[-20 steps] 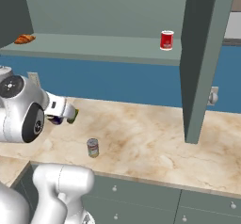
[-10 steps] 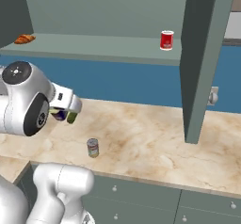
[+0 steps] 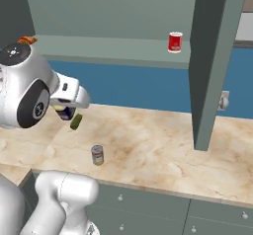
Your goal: Pick the cans from the counter and place them in their designated side in the cabinet.
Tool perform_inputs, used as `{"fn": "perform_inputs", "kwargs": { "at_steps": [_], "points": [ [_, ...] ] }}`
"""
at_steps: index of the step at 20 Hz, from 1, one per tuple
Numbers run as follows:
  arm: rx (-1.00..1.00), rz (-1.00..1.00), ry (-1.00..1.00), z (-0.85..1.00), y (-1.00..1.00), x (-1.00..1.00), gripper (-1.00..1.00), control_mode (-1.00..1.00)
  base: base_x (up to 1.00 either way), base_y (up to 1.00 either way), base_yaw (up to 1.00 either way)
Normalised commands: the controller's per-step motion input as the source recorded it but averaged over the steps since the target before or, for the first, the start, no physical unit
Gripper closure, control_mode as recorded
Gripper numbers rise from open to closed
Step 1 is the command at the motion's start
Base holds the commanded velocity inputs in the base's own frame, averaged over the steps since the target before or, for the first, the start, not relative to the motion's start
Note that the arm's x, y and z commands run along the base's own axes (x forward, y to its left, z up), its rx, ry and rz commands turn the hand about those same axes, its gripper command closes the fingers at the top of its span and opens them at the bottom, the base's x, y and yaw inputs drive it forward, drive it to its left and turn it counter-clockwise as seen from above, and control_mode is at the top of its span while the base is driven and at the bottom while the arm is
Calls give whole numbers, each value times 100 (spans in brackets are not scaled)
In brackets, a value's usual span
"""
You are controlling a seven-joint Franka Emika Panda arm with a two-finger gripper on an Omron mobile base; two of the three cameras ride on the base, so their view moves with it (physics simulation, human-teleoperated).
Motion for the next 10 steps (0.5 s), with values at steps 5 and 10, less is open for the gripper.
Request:
{"fn": "perform_inputs", "kwargs": {
  "at_steps": [5,10],
  "points": [
    [-9,0,-1,32,-28,-9,100,-100,0,0,0],
    [-9,0,-3,31,-30,-6,100,-100,0,0,0]
  ]
}}
